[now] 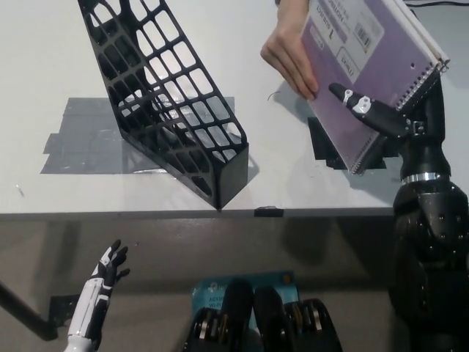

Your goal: A person hands a notebook to the robot and the robot grabs it with its right hand and places it in the magazine stand kept in the centre of the desk infront of it.

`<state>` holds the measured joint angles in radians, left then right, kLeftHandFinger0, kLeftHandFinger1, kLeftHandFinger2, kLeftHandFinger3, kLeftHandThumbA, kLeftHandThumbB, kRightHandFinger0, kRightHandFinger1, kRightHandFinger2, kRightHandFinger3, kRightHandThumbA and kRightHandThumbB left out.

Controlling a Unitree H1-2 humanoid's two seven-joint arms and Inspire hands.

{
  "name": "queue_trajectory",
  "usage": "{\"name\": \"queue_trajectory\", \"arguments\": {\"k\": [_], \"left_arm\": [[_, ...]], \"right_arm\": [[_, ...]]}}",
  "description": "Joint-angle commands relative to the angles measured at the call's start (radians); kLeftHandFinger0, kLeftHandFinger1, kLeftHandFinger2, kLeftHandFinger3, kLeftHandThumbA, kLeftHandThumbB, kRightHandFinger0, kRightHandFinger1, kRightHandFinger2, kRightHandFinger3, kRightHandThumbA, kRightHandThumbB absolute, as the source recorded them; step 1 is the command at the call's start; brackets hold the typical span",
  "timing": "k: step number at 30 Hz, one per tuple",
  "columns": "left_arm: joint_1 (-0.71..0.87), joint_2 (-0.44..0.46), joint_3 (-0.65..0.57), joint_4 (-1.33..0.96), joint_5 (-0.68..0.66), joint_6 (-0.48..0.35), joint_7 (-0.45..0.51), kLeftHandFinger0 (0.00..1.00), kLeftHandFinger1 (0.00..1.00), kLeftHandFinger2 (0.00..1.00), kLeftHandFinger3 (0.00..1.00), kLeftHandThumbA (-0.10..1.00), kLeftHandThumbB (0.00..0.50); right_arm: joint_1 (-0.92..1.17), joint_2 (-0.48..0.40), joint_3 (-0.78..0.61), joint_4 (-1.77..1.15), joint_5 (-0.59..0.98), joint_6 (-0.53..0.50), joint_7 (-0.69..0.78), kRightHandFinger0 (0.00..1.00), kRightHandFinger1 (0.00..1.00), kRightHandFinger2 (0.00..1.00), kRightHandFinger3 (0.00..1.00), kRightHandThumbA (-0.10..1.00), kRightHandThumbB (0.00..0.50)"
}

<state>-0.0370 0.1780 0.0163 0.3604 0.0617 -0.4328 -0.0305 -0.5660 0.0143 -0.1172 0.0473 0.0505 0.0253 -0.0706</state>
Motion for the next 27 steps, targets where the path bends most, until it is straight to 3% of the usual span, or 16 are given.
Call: {"name": "queue_trajectory", "arguments": {"k": [1,2,3,4,5,6,15,24,27], "left_arm": [[-0.011,0.021,0.008,-0.009,-0.002,-0.037,0.011,0.93,1.0,1.0,1.0,1.0,0.5],[-0.011,0.021,0.008,-0.009,-0.003,-0.037,0.011,0.93,1.0,1.0,1.0,1.0,0.5],[-0.01,0.021,0.008,-0.011,-0.003,-0.037,0.012,0.93,1.0,1.0,1.0,1.0,0.5],[-0.011,0.021,0.009,-0.012,-0.004,-0.037,0.011,0.93,1.0,1.0,1.0,1.0,0.5],[-0.011,0.021,0.009,-0.013,-0.005,-0.037,0.01,0.93,1.0,1.0,1.0,1.0,0.5],[-0.013,0.021,0.009,-0.013,-0.006,-0.037,0.01,0.93,1.0,1.0,1.0,1.0,0.5],[-0.022,0.024,0.008,-0.012,-0.006,-0.037,0.009,0.93,1.0,1.0,1.0,1.0,0.5],[-0.026,0.028,0.007,-0.007,-0.015,-0.037,-0.002,0.94,1.0,1.0,1.0,1.0,0.5],[-0.031,0.03,0.006,-0.003,-0.012,-0.037,-0.001,0.93,1.0,1.0,1.0,1.0,0.5]], "right_arm": [[-0.076,0.004,-0.002,0.032,0.025,0.033,-0.005,0.99,1.0,1.0,1.0,1.0,0.127],[-0.078,-0.002,0.001,0.031,0.024,0.06,0.0,0.48,0.56,0.65,0.75,1.0,0.098],[-0.08,-0.009,0.007,0.029,0.018,0.077,0.007,0.26,0.38,0.51,0.6,1.0,0.08],[-0.084,-0.011,0.007,0.029,0.039,0.094,0.023,0.07,0.14,0.24,0.36,1.0,0.065],[-0.085,-0.012,0.007,0.029,0.049,0.101,0.029,0.01,0.03,0.1,0.22,1.0,0.057],[-0.087,-0.015,0.021,0.026,0.024,0.124,0.024,0.0,0.0,0.0,0.01,1.0,0.073],[-0.097,0.029,-0.002,-0.007,0.087,0.18,0.006,0.0,0.0,0.0,0.0,1.0,0.047],[-0.093,0.046,-0.014,-0.042,0.099,0.195,-0.005,0.0,0.0,0.0,0.0,1.0,0.091],[-0.098,0.058,-0.038,-0.06,0.153,0.214,0.005,0.0,0.0,0.0,0.0,1.0,0.127]]}}
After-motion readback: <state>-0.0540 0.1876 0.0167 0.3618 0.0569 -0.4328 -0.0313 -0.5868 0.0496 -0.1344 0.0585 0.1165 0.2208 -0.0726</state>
